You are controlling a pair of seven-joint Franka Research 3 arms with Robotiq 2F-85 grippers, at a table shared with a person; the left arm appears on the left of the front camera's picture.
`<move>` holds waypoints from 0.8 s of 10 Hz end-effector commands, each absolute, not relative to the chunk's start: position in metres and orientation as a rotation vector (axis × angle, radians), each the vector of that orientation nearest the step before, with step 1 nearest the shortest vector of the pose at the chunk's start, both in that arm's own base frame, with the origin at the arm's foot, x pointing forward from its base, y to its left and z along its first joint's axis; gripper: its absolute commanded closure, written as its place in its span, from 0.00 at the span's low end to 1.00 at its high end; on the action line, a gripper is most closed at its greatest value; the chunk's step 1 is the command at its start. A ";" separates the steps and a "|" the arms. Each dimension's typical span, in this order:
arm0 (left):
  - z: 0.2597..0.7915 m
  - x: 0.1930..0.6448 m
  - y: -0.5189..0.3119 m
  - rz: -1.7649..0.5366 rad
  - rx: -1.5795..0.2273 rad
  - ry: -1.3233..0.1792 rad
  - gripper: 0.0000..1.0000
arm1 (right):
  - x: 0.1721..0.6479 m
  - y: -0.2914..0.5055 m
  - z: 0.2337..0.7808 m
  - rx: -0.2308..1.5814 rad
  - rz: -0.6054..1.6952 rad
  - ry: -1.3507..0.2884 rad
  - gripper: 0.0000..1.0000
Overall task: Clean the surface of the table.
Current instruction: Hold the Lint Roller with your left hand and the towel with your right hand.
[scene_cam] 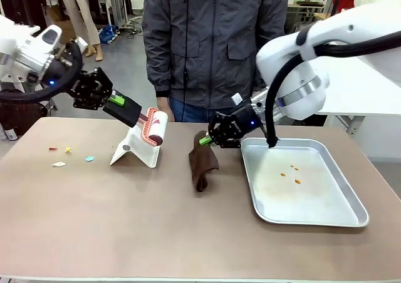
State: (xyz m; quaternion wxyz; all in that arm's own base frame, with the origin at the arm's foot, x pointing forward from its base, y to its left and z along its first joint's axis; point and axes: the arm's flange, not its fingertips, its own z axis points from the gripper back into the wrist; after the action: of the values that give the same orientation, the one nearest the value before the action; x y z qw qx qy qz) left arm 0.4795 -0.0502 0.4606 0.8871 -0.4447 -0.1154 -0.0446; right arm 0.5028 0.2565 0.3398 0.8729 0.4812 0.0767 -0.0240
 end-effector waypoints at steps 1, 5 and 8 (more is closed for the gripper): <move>0.462 0.453 -0.020 -0.141 -1.059 -0.211 0.96 | 0.480 0.227 0.323 1.151 0.067 0.293 1.00; 0.447 0.404 0.054 -0.113 -1.300 -0.185 0.96 | 0.417 0.179 0.326 1.564 -0.041 0.320 1.00; 0.379 0.404 0.119 -0.062 -1.327 -0.203 0.96 | 0.357 0.105 0.335 1.680 -0.213 -0.011 1.00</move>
State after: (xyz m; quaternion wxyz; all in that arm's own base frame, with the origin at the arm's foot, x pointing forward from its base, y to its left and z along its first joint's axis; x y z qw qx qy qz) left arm 0.3847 0.1046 0.4156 0.7863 -0.6118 -0.0852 -0.0142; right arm 0.3782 0.1171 0.3211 0.6697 0.7355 0.0555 -0.0864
